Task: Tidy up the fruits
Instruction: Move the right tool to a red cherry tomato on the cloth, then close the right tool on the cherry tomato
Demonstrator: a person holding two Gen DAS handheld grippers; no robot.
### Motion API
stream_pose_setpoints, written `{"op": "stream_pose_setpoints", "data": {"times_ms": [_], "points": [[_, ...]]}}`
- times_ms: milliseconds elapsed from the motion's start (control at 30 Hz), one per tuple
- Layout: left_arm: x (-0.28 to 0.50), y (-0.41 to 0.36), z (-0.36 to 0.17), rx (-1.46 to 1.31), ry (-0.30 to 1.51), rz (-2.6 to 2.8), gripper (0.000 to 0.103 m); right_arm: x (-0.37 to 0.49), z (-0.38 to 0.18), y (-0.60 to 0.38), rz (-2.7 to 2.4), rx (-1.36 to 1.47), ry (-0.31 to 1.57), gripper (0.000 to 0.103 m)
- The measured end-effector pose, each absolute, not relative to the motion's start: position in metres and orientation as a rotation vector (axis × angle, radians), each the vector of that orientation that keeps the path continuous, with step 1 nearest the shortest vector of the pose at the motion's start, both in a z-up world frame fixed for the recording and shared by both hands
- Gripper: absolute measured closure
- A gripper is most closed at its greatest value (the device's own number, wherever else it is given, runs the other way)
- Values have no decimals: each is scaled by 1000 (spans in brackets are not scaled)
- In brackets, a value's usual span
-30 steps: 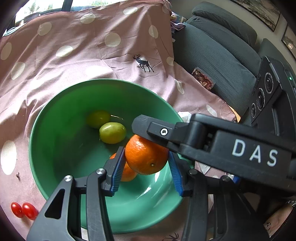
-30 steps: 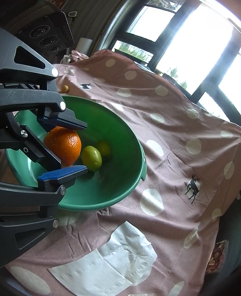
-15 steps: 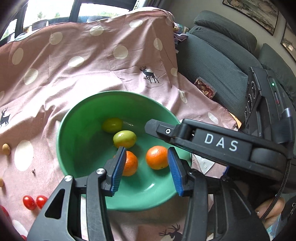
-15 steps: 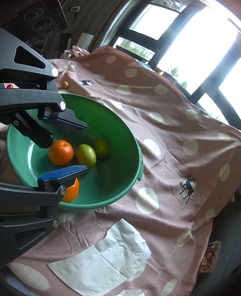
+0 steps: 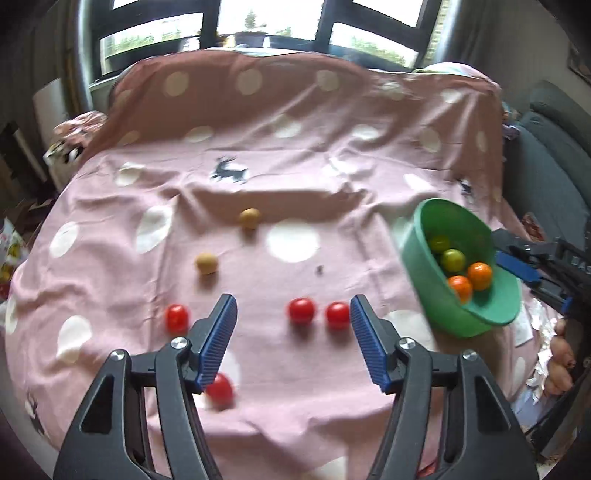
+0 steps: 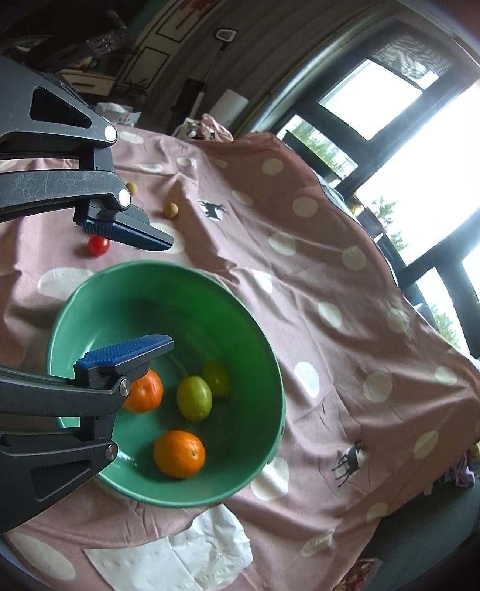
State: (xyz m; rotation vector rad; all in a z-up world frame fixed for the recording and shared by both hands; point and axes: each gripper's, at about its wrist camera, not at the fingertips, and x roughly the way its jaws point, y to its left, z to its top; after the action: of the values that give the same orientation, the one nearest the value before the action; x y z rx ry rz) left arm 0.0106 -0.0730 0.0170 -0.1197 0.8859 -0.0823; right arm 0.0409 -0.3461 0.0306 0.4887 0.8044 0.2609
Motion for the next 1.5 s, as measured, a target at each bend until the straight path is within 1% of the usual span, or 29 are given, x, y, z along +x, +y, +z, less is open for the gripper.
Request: {"op": "stream_pose_setpoints", "data": {"times_ms": [100,200,333,433,533,633,733,1000,1067,1267,1300,1367,1500], "points": [[3,-44,-2,-178,946,-26,41,46,28,-316,328,447,846,54],[1,-31,-17,-239,991,-44,41,51,21,-283,374,391,896,54],[4,-32,-31,-251,1028,-93,47,59,3,-248,415,302,973,54],[7,-27,-43,-285,1080,-104,53,66,-16,-235,426,295,1043,54],[9,-24,-51,-274,1102,-87,54,70,-28,-227,408,270,1087,54],[10,-22,-56,-272,1123,-78,57,73,-36,-223,377,254,1105,55],[11,-23,-59,-262,1134,-71,58,75,-42,-220,359,236,1123,61],[15,-26,-67,-247,1152,-55,61,82,-55,-213,315,206,1158,63],[15,-27,-67,-243,1149,-57,61,83,-59,-210,303,196,1166,67],[16,-31,-68,-227,1141,-52,62,84,-61,-204,282,166,1162,71],[16,-32,-67,-231,1139,-57,64,84,-61,-204,280,162,1161,72],[16,-32,-67,-241,1138,-63,69,84,-61,-204,276,158,1160,72],[15,-36,-64,-227,1110,-63,75,83,-59,-203,275,153,1149,72]]}}
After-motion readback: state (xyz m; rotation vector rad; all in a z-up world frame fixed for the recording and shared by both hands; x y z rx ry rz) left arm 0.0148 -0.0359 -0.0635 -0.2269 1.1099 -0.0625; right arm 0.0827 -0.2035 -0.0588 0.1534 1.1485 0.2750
